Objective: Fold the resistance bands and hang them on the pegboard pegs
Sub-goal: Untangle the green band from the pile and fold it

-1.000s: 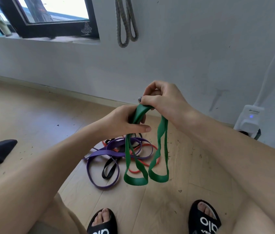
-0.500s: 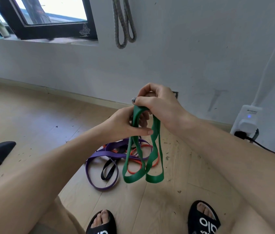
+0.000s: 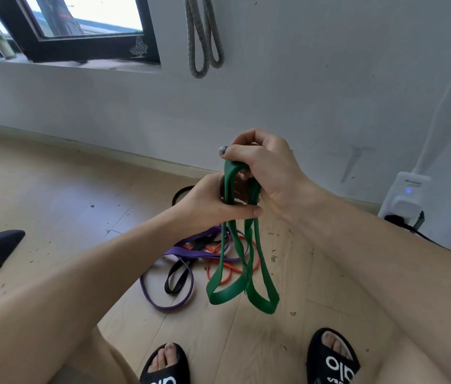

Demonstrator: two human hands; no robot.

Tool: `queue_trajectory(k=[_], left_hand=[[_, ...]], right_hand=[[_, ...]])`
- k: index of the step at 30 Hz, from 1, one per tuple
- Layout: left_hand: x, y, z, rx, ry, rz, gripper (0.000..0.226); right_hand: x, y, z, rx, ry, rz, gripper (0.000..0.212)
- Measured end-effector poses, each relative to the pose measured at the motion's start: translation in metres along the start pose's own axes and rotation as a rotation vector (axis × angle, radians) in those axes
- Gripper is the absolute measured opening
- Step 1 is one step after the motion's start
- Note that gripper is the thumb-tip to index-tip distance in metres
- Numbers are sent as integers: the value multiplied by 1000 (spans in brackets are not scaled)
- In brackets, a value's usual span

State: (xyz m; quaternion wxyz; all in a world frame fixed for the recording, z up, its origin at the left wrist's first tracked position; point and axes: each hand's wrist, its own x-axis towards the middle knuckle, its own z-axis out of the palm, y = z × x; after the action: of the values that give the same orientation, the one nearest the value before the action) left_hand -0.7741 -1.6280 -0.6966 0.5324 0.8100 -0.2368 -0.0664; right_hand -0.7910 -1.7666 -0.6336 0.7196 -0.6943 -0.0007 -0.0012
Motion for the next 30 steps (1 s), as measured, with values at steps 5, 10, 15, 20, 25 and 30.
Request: queue_trajectory(k=[5, 10, 15, 20, 25, 30], left_hand=[[0, -3, 3, -14, -20, -2, 37], [3, -7, 3, 52, -9, -4, 47], [-1, -17, -3, 85, -84, -29, 44], [-5, -22, 1, 136, -88, -29, 33], [-1, -15, -11, 244, -41, -18, 34], [1, -12, -21, 322, -54, -27, 48]], right_hand=[[0, -1, 0, 37, 1, -2, 16], [1, -3, -2, 98, 12, 31, 21], [10, -9, -11, 321, 54, 56, 23], [23, -10, -27, 449, 93, 69, 18], [35, 0, -49, 478, 148, 99, 13], [40, 13, -59, 440, 135, 181, 13]])
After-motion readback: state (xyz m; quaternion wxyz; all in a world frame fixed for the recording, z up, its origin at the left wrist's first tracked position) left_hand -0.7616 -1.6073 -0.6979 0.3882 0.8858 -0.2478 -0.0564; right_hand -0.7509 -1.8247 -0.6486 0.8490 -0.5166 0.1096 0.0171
